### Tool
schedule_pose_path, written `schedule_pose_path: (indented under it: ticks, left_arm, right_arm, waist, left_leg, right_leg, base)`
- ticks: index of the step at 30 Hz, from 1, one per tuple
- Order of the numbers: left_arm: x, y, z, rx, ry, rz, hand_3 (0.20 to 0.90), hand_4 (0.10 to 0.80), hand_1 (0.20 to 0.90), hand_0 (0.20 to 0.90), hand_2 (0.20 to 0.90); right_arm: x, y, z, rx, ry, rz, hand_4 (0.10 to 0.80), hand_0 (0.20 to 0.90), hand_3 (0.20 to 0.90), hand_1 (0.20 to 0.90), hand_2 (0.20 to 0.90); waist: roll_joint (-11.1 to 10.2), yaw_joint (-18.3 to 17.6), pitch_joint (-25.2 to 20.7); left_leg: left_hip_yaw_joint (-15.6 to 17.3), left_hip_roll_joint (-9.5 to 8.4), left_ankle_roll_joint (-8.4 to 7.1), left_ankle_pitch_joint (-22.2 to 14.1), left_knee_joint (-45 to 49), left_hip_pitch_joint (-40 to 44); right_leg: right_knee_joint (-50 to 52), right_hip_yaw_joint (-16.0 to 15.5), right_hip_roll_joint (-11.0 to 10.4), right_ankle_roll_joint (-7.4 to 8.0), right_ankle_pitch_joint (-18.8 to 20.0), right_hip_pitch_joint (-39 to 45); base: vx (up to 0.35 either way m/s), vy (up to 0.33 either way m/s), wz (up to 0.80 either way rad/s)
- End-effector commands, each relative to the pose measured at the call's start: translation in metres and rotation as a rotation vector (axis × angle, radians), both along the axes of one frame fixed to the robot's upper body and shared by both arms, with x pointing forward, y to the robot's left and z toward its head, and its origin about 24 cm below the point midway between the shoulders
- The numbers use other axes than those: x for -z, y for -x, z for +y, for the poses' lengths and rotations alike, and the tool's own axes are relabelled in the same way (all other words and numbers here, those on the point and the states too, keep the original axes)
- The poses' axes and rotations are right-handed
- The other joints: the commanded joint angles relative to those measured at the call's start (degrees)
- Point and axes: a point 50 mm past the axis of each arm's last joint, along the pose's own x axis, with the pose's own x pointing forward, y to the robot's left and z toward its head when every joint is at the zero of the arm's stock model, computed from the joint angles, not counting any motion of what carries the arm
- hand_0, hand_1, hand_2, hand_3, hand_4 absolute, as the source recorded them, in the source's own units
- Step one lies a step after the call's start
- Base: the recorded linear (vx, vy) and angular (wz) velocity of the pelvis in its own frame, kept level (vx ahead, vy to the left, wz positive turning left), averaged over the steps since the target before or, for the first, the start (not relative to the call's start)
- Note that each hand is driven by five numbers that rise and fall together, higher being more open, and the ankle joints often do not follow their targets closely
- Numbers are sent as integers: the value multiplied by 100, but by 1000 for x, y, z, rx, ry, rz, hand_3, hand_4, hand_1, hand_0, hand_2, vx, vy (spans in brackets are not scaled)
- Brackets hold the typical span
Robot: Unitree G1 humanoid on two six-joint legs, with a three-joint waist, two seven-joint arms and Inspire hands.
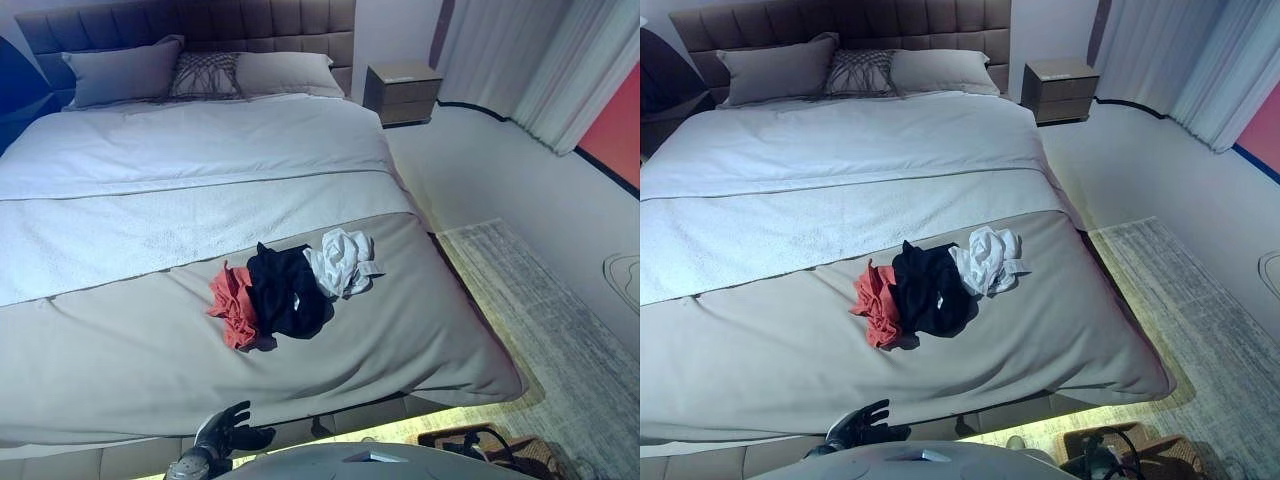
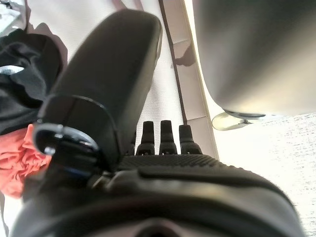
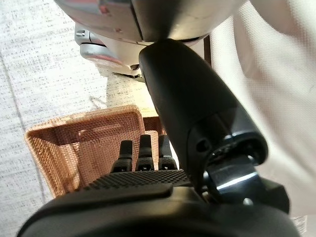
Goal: Pick up the clothes from the bed and place them into the basket
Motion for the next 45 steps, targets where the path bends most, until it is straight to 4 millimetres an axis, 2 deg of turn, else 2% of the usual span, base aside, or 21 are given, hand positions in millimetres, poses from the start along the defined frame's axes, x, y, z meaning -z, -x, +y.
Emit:
schedule_pose_path:
  ticks: [1, 11, 17, 22, 28, 31, 32, 34, 36, 38, 39, 42, 45]
  left_arm:
    - [-5, -28, -12, 64, 60, -79, 900, 800, 900, 900, 900]
    - [-1, -19, -14, 27, 90, -19, 900, 800, 900, 900, 900]
    - [0, -16, -12, 12, 42, -10, 900, 800, 900, 900, 900]
    - [-1, -19, -13, -1, 71, -37, 900, 800, 900, 900, 900]
    - [-3, -20, -10, -19, 67, -65, 900, 800, 900, 900, 900]
    - [-4, -18, -3, -24, 49, -64, 900, 800, 900, 900, 900]
    - [-5, -14, 5, -2, 35, -47, 900, 800, 900, 900, 900]
    - [-7, -15, 11, 27, 43, -47, 900, 800, 900, 900, 900]
    - [-18, -41, 26, 93, 9, -104, 900, 800, 900, 900, 900]
    - [-30, -64, 37, 93, -24, -169, 900, 800, 900, 900, 900]
    - [-37, -76, 44, 79, -41, -211, 900, 800, 900, 900, 900]
    - [-46, -88, 52, 51, -51, -264, 900, 800, 900, 900, 900]
    - [-49, -88, 56, 35, -58, -281, 900, 800, 900, 900, 900]
  right_arm:
    - [-2, -20, 4, -38, 27, -32, 800, 900, 900, 900, 900]
    - [-2, -25, 7, -75, 32, -53, 800, 900, 900, 900, 900]
    - [-1, -17, 6, -102, 76, 14, 800, 900, 900, 900, 900]
    - [-2, -15, 4, -113, 107, 20, 800, 900, 900, 900, 900]
    - [-7, -32, -3, -177, 136, -37, 800, 900, 900, 900, 900]
    - [-12, -49, -10, -222, 157, -92, 800, 900, 900, 900, 900]
    - [-20, -69, -17, -221, 166, -150, 800, 900, 900, 900, 900]
    - [-30, -90, -24, -219, 189, -223, 800, 900, 900, 900, 900]
    - [-68, -152, -45, -248, 304, -437, 800, 900, 900, 900, 900]
    - [-105, -194, -62, -241, 377, -568, 800, 900, 900, 900, 900]
    - [-130, -218, -69, -234, 430, -649, 800, 900, 900, 900, 900]
    - [-174, -251, -80, -223, 466, -788, 800, 900, 900, 900, 900]
    - [-216, -272, -90, -291, 542, -917, 800, 900, 900, 900, 900]
  waist:
    - [-94, -7, 35]
    - [-96, 27, 18]
    - [-120, 15, 2]
    - [-138, 40, 2]
    - [-173, 179, 54]
    - [-224, 295, 85]
    - [-259, 414, 128]
    - [-270, 535, 230]
    - [-255, 757, 702]
    - [-230, 851, 1064]
    - [-203, 900, 1271]
    - [-175, 987, 1534]
    - [-121, 1083, 1722]
  left_leg:
    - [-103, -430, 275, -379, 41, -26]
    - [-108, -440, 294, -411, 41, 34]
    - [-62, -435, 305, -428, 41, 51]
    - [-96, -439, 309, -421, 41, 43]
    - [-201, -459, 323, -414, 41, 47]
    - [-223, -467, 318, -403, 41, 54]
    - [-219, -479, 328, -376, 41, 35]
    - [-245, -497, 356, -361, 173, -125]
    - [-424, -517, 402, -379, 889, -1019]
    - [-469, -523, 402, -342, 1204, -1591]
    - [-509, -532, 401, -289, 1385, -1939]
    - [-624, -599, 399, -217, 1713, -2559]
    - [-745, -641, 365, -206, 1984, -2996]
  right_leg:
    - [461, -107, -68, 90, -263, 80]
    - [471, -142, -94, 97, -307, 169]
    - [467, -130, -97, 106, -318, 194]
    - [476, -118, -81, 106, -323, 197]
    - [557, -169, -103, 114, -347, 211]
    - [572, -238, -122, 123, -353, 230]
    - [636, -288, -118, 115, -385, 205]
    - [859, -322, -81, 58, -481, 43]
    - [1509, -445, -41, -50, -558, -741]
    - [1739, -503, -37, -98, -566, -1212]
    - [1885, -528, -32, -136, -539, -1512]
    - [2119, -548, -28, -215, -467, -2073]
    - [2349, -606, -55, -280, -476, -2459]
  base:
    - [0, 0, 0]
    - [15, 7, 0]
    - [30, 5, 1]
    - [44, -12, 2]
    - [106, -44, 6]
    - [165, -104, 12]
    - [152, -142, 14]
    - [43, -200, 15]
    - [-236, -288, 19]
    - [-354, -201, 37]
    - [-343, -146, 41]
    - [-157, -125, 27]
    - [-51, -84, 12]
